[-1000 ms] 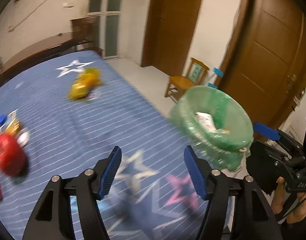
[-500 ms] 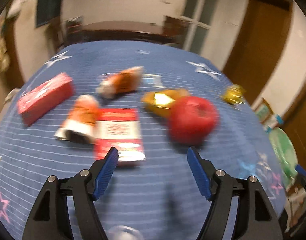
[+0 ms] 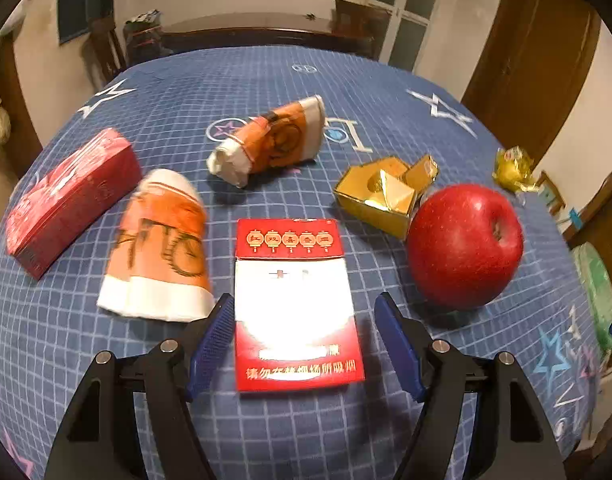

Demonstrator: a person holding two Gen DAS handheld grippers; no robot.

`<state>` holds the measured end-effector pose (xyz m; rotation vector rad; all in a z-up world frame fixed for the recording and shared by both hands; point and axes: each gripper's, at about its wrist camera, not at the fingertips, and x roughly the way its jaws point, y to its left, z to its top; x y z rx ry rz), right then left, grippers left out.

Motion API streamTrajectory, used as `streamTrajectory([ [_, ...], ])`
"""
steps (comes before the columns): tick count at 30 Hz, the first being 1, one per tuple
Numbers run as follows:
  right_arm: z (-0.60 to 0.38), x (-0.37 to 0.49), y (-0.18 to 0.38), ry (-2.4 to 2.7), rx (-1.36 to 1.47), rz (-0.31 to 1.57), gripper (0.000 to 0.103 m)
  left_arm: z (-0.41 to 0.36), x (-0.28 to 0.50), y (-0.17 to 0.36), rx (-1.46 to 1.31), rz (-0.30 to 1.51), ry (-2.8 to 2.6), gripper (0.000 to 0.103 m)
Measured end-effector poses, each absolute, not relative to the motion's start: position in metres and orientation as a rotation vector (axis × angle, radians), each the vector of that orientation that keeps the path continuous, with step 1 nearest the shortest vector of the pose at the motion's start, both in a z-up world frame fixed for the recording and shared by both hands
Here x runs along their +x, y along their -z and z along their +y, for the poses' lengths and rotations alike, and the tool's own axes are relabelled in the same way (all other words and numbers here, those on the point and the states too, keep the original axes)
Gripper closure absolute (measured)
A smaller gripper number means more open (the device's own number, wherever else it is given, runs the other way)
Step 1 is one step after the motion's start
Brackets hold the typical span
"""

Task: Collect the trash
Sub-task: 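Move both open tools back over the table, then lower the left tool around the red cigarette pack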

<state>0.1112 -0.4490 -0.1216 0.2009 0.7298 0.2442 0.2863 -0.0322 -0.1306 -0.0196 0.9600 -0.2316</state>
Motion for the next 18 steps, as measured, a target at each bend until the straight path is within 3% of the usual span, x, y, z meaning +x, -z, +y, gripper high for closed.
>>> streamTrajectory([
  [4,-0.445,0.125,0.118,-0.257,0.197,0.731,0.015,-0.036,0.291,0.136,0.009,0.955,0.227,0.031],
  [6,-0.442,0.134,0.116,-0.263,0.193,0.73,0.015,-0.035,0.29,0.137,0.019,0.943,0.209,0.041],
  [8,-0.436,0.146,0.112,-0.282,0.164,0.735,0.016,-0.032,0.288,0.138,0.017,0.937,0.215,0.043],
  [10,-0.428,0.165,0.104,-0.318,0.136,0.744,0.02,-0.031,0.285,0.139,0.025,0.932,0.224,0.043],
  [12,-0.423,0.183,0.096,-0.363,0.125,0.759,0.035,-0.03,0.283,0.14,0.033,0.927,0.229,0.043],
  [14,-0.415,0.21,0.087,-0.412,0.121,0.792,0.042,-0.029,0.282,0.139,0.03,0.923,0.237,0.043],
  [18,-0.394,0.272,0.087,-0.521,0.155,0.908,0.044,-0.027,0.278,0.14,0.019,0.916,0.253,0.043],
])
